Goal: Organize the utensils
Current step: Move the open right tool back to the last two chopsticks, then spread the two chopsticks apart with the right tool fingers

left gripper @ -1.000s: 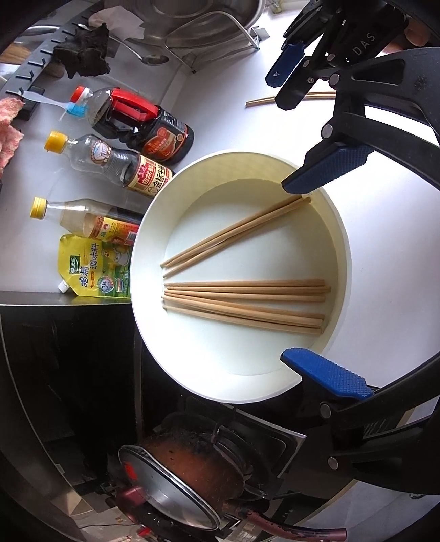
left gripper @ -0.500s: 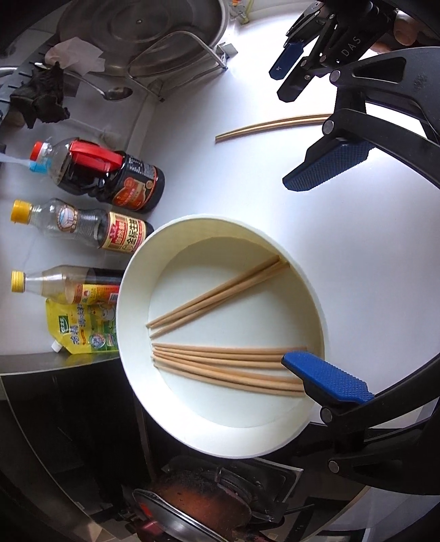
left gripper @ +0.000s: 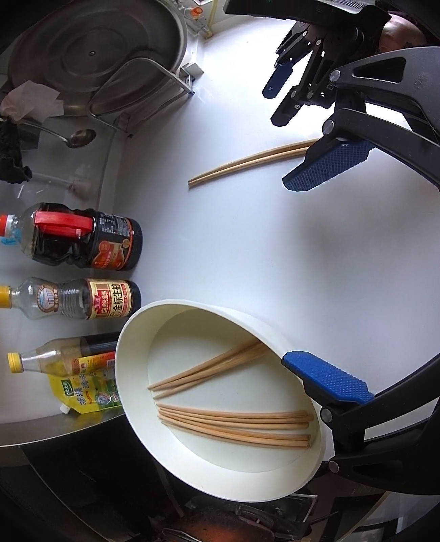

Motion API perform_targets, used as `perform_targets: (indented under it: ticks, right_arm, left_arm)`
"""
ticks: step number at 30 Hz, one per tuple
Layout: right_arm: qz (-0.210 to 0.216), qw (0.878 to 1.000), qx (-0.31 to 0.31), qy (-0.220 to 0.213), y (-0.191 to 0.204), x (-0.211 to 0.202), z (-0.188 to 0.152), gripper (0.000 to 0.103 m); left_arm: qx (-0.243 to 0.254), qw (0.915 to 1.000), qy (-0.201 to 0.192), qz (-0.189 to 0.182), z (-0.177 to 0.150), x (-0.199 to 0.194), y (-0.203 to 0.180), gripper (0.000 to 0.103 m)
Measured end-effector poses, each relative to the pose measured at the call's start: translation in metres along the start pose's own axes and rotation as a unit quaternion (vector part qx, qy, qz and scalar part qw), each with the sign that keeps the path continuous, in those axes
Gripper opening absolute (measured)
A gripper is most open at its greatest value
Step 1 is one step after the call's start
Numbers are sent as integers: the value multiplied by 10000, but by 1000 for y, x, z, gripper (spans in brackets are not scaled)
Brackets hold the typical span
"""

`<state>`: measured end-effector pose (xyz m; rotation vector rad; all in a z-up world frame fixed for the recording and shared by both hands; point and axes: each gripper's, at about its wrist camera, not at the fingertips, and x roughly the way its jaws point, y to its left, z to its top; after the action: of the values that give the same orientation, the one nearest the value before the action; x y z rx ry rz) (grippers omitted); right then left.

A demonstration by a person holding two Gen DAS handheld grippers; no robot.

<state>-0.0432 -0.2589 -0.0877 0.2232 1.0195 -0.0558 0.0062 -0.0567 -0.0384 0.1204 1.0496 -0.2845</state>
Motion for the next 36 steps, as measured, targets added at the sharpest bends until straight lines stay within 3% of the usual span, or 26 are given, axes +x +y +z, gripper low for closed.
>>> perform_targets:
  ticks: [16, 36]
  right_arm:
    - [-136, 9997, -183, 122, -1, 39, -11, 55]
    - [-196, 9980, -599, 78, 10, 52, -14, 55]
  left_arm:
    - [182, 9997, 168, 11, -2, 21, -18, 94]
    - [178, 9993, 331, -14, -3, 39, -26, 94]
